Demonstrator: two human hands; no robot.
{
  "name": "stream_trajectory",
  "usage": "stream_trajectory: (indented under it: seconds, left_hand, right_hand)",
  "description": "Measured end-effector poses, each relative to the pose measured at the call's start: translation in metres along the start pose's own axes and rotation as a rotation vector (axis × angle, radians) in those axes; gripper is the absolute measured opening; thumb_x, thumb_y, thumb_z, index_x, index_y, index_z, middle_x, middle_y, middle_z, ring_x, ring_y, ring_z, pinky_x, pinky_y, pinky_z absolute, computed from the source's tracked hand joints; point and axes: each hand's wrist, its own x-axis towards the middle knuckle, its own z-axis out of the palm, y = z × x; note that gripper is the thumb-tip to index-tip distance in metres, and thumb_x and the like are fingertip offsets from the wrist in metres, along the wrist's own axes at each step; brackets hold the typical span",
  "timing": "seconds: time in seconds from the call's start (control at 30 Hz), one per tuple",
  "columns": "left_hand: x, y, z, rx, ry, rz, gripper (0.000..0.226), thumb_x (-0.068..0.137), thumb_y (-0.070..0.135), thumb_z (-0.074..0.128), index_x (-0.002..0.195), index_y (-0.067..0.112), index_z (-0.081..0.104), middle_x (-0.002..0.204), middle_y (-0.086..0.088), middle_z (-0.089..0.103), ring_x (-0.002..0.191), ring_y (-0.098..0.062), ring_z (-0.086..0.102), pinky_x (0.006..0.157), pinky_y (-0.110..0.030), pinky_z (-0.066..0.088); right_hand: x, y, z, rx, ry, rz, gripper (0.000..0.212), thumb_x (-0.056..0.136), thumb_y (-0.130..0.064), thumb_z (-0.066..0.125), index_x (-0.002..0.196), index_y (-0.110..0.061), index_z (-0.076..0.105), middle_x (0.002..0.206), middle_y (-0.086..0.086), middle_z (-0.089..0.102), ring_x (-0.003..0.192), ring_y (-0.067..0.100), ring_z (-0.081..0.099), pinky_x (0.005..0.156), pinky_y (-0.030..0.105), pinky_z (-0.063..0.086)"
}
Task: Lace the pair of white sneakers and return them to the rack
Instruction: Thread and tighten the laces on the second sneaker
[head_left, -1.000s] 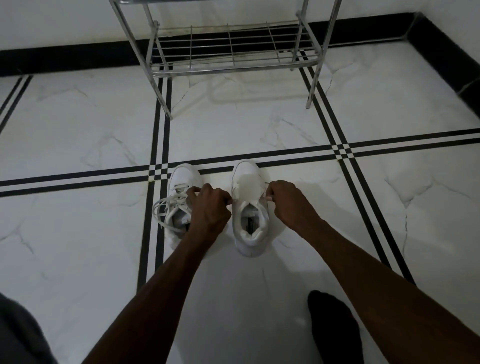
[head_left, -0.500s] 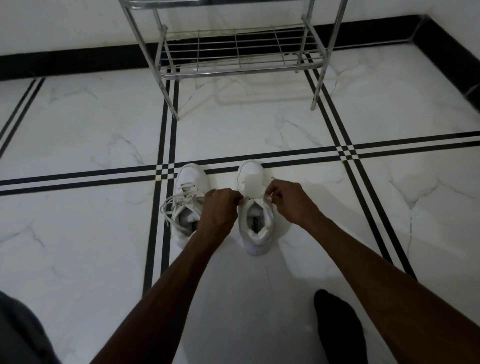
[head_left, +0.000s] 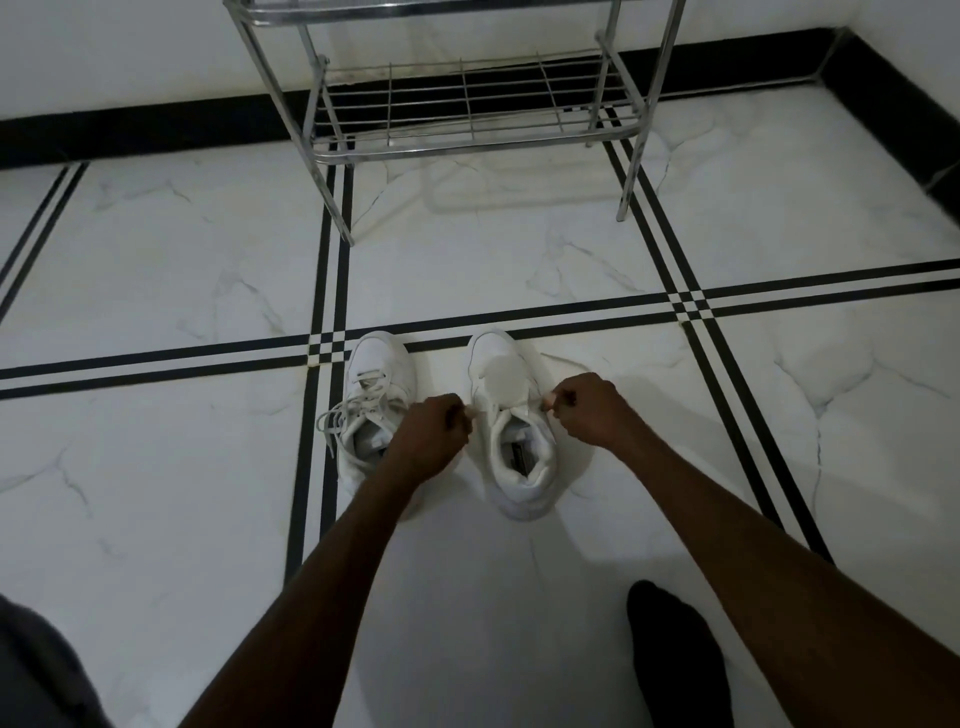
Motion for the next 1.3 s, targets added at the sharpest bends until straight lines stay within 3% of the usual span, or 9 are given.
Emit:
stream_trajectory:
  seconds: [0.2, 0.37, 0.5, 0.73, 0.83, 0.93, 1.03, 1.17, 1.3]
  left_hand:
    - [0.006, 0.012, -0.025, -0.661, -0.04, -0.141, 0.047, 0.106, 0.039, 0.038, 0.091, 0.012, 0.073, 0.109, -0.009, 0.077, 0.109, -0.022, 0.067, 0.095, -0.038, 0.046]
    - [0.013, 0.039, -0.021, -1.003, 0.01, -0.188, 0.04, 0.105, 0.029, 0.04, 0.076, 0.016, 0.064, 0.091, -0.01, 0.076, 0.088, -0.017, 0.07, 0.083, -0.029, 0.051]
    - [0.014, 0.042, -0.012, -0.966, -0.011, -0.159, 0.03, 0.107, 0.032, 0.042, 0.104, 0.012, 0.064, 0.083, -0.002, 0.067, 0.084, -0.016, 0.065, 0.088, -0.036, 0.053]
    - [0.017, 0.032, -0.007, -0.715, 0.031, -0.05, 0.027, 0.107, 0.026, 0.044, 0.127, 0.018, 0.06, 0.08, 0.002, 0.057, 0.074, -0.012, 0.051, 0.07, -0.025, 0.046]
    - [0.021, 0.034, -0.006, -0.59, 0.054, 0.014, 0.03, 0.106, 0.014, 0.04, 0.13, 0.018, 0.057, 0.079, 0.004, 0.058, 0.071, -0.007, 0.052, 0.065, -0.016, 0.046]
    - [0.026, 0.033, -0.004, -0.428, 0.066, 0.101, 0.031, 0.105, 0.01, 0.04, 0.129, 0.02, 0.055, 0.081, 0.001, 0.063, 0.07, -0.007, 0.057, 0.068, -0.023, 0.049]
    - [0.03, 0.033, -0.002, -0.312, 0.072, 0.162, 0.029, 0.102, 0.007, 0.043, 0.125, 0.022, 0.055, 0.081, 0.001, 0.067, 0.063, 0.0, 0.059, 0.063, -0.018, 0.048]
    - [0.034, 0.035, -0.001, -0.302, 0.041, 0.174, 0.03, 0.098, -0.002, 0.048, 0.115, 0.022, 0.054, 0.077, 0.001, 0.072, 0.057, 0.001, 0.059, 0.055, -0.016, 0.044]
    - [0.035, 0.039, 0.0, -0.341, 0.041, 0.181, 0.03, 0.098, 0.002, 0.051, 0.121, 0.021, 0.047, 0.081, -0.003, 0.076, 0.066, -0.007, 0.067, 0.063, -0.024, 0.051]
  right_hand:
    - [0.004, -0.008, -0.022, 0.773, -0.2, 0.121, 0.034, 0.102, -0.035, 0.049, 0.087, -0.009, 0.066, 0.104, 0.014, 0.074, 0.105, 0.025, 0.068, 0.077, 0.039, 0.05]
    - [0.009, -0.028, -0.023, 1.048, -0.256, 0.013, 0.028, 0.103, -0.036, 0.045, 0.092, -0.016, 0.06, 0.114, 0.015, 0.072, 0.103, 0.024, 0.069, 0.081, 0.039, 0.05]
    - [0.01, -0.037, -0.02, 0.852, -0.227, -0.027, 0.027, 0.104, -0.028, 0.045, 0.116, -0.018, 0.067, 0.1, 0.003, 0.071, 0.092, 0.017, 0.067, 0.075, 0.034, 0.047]
    - [0.015, -0.038, -0.011, 0.661, -0.255, -0.048, 0.043, 0.1, -0.01, 0.053, 0.139, -0.028, 0.054, 0.107, 0.0, 0.073, 0.093, 0.013, 0.063, 0.07, 0.027, 0.046]
    - [0.015, -0.041, -0.012, 0.538, -0.205, -0.05, 0.038, 0.096, -0.006, 0.057, 0.131, -0.021, 0.055, 0.109, 0.008, 0.076, 0.091, 0.015, 0.068, 0.066, 0.027, 0.048]
    - [0.017, -0.043, -0.01, 0.527, -0.093, 0.027, 0.037, 0.086, -0.012, 0.073, 0.118, -0.012, 0.054, 0.102, 0.01, 0.076, 0.08, 0.015, 0.07, 0.063, 0.028, 0.049]
    - [0.018, -0.042, -0.01, 0.534, -0.007, 0.055, 0.03, 0.079, -0.014, 0.08, 0.105, -0.009, 0.068, 0.085, 0.005, 0.075, 0.066, 0.01, 0.07, 0.055, 0.024, 0.05]
    - [0.019, -0.038, -0.01, 0.551, -0.05, -0.01, 0.021, 0.084, -0.011, 0.075, 0.104, -0.007, 0.077, 0.088, 0.009, 0.077, 0.077, 0.015, 0.072, 0.069, 0.028, 0.057]
    - [0.02, -0.04, -0.009, 0.516, -0.191, -0.056, 0.018, 0.093, -0.01, 0.065, 0.107, -0.005, 0.076, 0.099, 0.018, 0.076, 0.084, 0.017, 0.07, 0.076, 0.026, 0.057]
